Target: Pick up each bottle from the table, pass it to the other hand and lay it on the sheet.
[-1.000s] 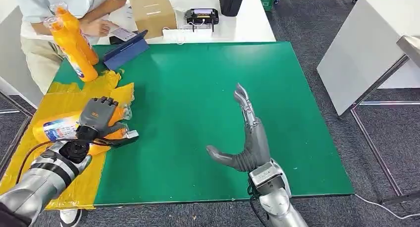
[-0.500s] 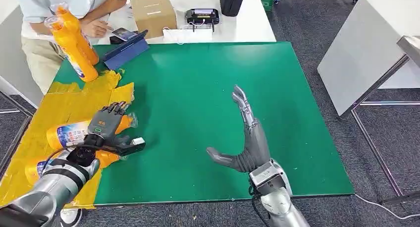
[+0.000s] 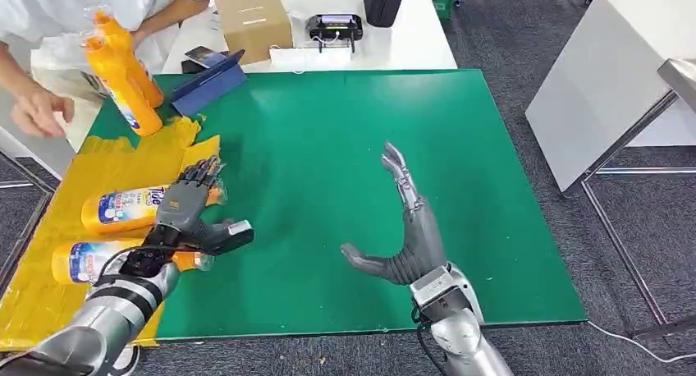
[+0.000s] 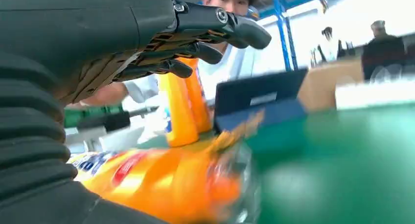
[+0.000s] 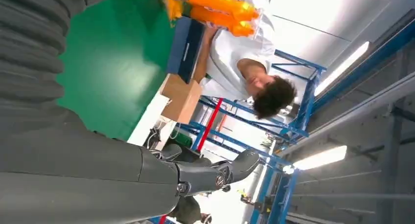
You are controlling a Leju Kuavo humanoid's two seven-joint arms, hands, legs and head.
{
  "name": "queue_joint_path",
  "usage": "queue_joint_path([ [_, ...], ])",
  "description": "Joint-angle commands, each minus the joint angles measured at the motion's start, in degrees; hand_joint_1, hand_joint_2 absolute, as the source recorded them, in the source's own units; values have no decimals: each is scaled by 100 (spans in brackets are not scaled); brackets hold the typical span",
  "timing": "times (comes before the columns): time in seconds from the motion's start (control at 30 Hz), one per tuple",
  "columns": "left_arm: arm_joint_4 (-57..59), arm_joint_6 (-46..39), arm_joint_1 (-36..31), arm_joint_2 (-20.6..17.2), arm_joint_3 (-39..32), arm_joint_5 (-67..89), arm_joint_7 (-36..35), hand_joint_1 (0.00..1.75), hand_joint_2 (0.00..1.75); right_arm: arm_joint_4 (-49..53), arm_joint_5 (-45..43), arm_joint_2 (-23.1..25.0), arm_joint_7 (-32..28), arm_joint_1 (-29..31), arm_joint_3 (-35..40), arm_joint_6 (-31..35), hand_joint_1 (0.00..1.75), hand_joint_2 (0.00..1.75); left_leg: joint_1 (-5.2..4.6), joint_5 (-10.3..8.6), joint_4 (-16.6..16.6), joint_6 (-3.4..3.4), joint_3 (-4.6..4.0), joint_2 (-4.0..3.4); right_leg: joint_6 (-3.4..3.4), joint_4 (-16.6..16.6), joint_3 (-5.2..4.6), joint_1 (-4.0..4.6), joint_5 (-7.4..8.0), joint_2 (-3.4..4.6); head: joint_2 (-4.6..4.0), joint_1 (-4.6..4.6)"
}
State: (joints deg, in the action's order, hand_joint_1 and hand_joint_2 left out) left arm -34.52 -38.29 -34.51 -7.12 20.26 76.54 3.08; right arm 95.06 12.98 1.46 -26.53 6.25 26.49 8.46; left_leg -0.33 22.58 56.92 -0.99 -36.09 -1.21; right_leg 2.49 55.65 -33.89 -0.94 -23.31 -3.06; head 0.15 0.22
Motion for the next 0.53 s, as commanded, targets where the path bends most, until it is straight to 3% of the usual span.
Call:
queue_joint_path([
  [0.03,-2084,-171,618,391,-802,-732,622,0,175,-98,76,-110,18,-78,-117,143,0,175,6,8,1,5,13,11,-6,-5,19,3,-7,12,0,0],
  [0.17,-3849,378,1057,415,-513,-724,393,0,175,66,185,-97,29,-305,-274,256,0,175,9,12,7,6,9,24,-7,-2,17,6,-14,5,0,0],
  [0.3,-5503,985,1529,357,87,-1621,613,0,175,227,283,-65,36,-603,-461,421,0,175,12,19,15,6,5,22,-7,1,15,9,-17,9,0,0],
  [0.47,-6385,2433,2673,411,458,-4875,1476,0,175,330,23,-91,46,-1074,-646,132,0,175,0,20,-5,3,18,5,-5,-12,21,-2,-12,21,0,0],
  [0.5,-6438,3136,3138,411,508,-6014,1711,0,175,379,-44,-114,51,-1294,-749,129,0,175,-2,17,-8,3,13,1,-2,-14,14,-3,-7,19,0,0],
  [0.53,-6428,3109,3292,396,539,-6011,1826,0,175,396,-43,-133,41,-1365,-768,134,0,175,0,32,-13,7,43,-4,-6,-22,44,-3,-18,36,0,-2],
])
